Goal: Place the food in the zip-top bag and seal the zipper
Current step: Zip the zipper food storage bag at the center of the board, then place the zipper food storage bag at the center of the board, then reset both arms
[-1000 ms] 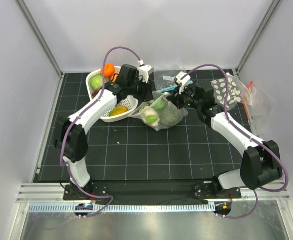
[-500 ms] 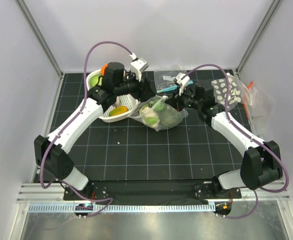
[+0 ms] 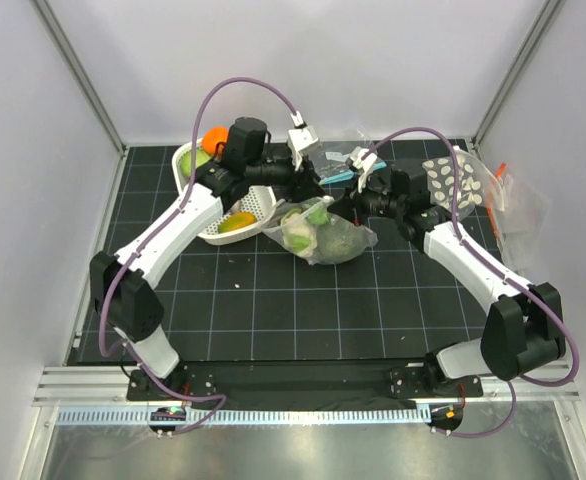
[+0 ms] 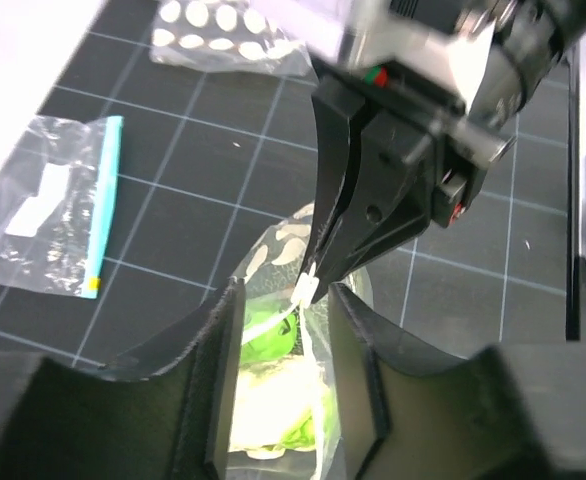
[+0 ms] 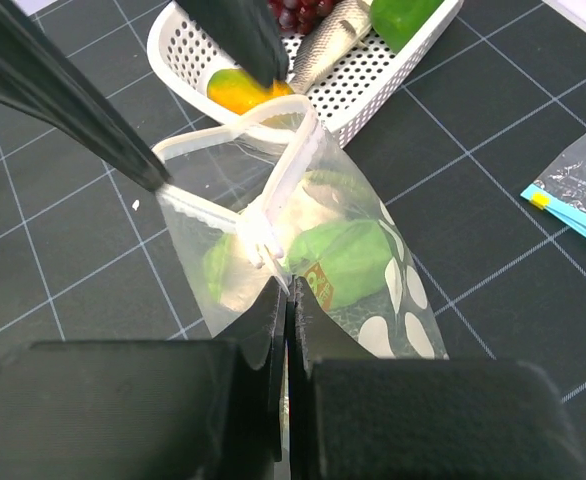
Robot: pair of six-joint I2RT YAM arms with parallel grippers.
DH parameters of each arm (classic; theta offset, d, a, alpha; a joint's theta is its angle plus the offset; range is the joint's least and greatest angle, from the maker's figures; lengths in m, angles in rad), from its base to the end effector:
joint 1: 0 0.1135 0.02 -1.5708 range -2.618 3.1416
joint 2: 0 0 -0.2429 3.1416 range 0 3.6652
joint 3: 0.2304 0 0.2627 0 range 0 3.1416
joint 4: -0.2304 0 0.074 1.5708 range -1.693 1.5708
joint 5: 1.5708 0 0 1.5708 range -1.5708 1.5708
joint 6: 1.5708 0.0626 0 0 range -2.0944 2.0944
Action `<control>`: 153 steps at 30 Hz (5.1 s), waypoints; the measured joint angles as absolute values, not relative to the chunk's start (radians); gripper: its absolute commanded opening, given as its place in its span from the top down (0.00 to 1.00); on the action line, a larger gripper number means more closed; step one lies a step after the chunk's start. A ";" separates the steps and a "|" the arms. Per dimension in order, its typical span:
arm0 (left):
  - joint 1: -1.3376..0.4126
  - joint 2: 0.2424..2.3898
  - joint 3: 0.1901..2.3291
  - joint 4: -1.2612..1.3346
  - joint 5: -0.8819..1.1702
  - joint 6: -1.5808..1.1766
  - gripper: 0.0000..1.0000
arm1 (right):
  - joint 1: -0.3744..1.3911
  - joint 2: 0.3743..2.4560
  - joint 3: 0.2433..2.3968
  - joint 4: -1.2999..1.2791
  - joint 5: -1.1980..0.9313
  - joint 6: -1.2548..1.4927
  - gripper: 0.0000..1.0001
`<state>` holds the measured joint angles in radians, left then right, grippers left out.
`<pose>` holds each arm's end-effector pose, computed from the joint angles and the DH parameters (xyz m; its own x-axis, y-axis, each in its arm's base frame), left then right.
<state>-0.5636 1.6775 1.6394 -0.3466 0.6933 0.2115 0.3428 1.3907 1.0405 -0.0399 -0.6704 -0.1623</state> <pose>0.3311 -0.2566 0.3594 -0.1188 0.2661 -0.9566 0.9579 0.2842 -0.0399 0.3176 0.1546 0.2743 -0.2234 -0.2142 -0.9509 -0.8519 0.5170 0.0837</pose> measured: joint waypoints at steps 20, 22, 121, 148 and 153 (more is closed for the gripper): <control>-0.564 1.770 1.655 -0.426 0.822 0.297 0.59 | 0.343 1.383 1.040 -0.047 -0.685 -0.162 0.99; -0.564 1.788 1.668 -0.430 0.826 0.296 0.65 | 0.343 1.381 1.040 -0.047 -0.685 -0.162 0.99; -0.534 0.983 1.061 -0.643 -0.274 -0.489 0.00 | 0.358 1.570 1.313 -0.117 -0.212 0.354 0.00; -0.534 0.540 0.812 -0.620 -0.014 -0.363 0.00 | 0.358 0.418 0.720 -0.499 0.193 0.424 0.00; -0.534 0.561 0.768 -0.601 0.044 -0.364 0.00 | 0.358 0.384 0.665 -0.529 0.262 0.431 0.00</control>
<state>-0.5343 0.5606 0.7685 -0.6006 0.0441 -0.3641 0.3580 0.3840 0.6655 -0.5289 0.2619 0.4309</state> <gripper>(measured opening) 0.996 0.996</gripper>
